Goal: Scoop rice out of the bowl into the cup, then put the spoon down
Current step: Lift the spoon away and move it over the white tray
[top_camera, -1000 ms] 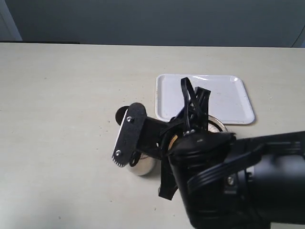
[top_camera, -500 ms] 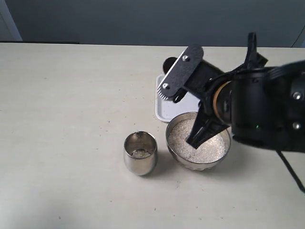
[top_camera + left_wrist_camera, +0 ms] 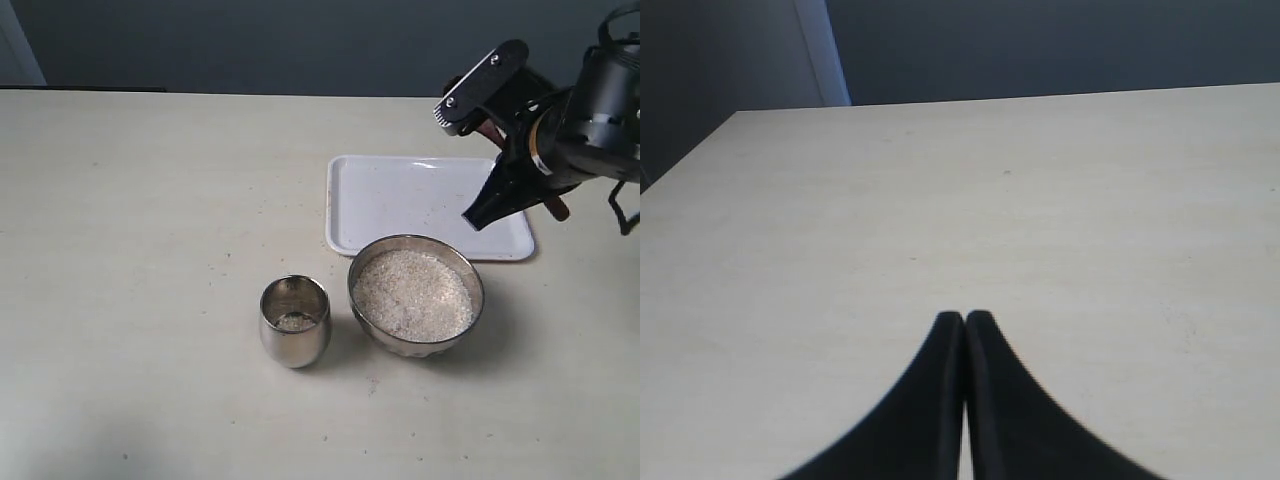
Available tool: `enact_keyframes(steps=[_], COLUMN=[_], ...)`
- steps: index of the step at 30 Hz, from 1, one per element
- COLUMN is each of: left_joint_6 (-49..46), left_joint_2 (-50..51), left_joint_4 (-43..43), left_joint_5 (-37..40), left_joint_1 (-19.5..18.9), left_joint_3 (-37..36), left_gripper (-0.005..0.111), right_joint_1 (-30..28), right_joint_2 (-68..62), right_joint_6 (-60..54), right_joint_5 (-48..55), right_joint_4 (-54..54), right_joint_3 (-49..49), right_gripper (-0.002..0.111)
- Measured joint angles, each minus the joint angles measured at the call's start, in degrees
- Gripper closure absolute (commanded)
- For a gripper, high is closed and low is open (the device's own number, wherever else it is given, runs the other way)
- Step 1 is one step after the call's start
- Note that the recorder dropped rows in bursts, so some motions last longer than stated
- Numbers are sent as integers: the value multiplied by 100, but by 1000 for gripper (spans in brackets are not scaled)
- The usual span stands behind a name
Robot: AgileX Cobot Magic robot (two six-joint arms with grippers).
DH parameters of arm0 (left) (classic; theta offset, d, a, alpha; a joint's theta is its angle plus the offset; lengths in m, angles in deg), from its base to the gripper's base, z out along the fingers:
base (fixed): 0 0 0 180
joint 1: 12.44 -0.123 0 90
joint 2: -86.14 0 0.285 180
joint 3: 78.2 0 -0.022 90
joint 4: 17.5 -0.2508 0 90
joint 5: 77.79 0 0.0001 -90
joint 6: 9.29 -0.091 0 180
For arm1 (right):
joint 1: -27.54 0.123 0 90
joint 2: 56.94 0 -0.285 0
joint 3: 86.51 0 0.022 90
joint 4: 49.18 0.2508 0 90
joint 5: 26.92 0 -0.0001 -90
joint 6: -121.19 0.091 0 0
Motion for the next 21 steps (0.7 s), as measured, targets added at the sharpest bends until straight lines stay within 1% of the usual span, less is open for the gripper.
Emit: enact_keyframes(steps=[3,6,14,21], left_joint_6=[0,0,0,0], left_joint_2=[0,0,0,0], left_joint_4=[0,0,0,0], left_joint_5=[0,0,0,0], left_joint_1=[0,0,0,0], left_joint_3=[0,0,0,0], left_gripper=[106,106,106,106], right_joint_1=[-315,-496,-647,-689], right_joint_2=[-371,-716,-1798,-2386], right_joint_6=[-608,-1045,-1954,-2146], right_joint_5=[-146,-306,-498,-474], right_joint_4=[422,703,1023,1217], right_joint_3=[258,523,1260,1531], right_gripper=[109,109,109,109])
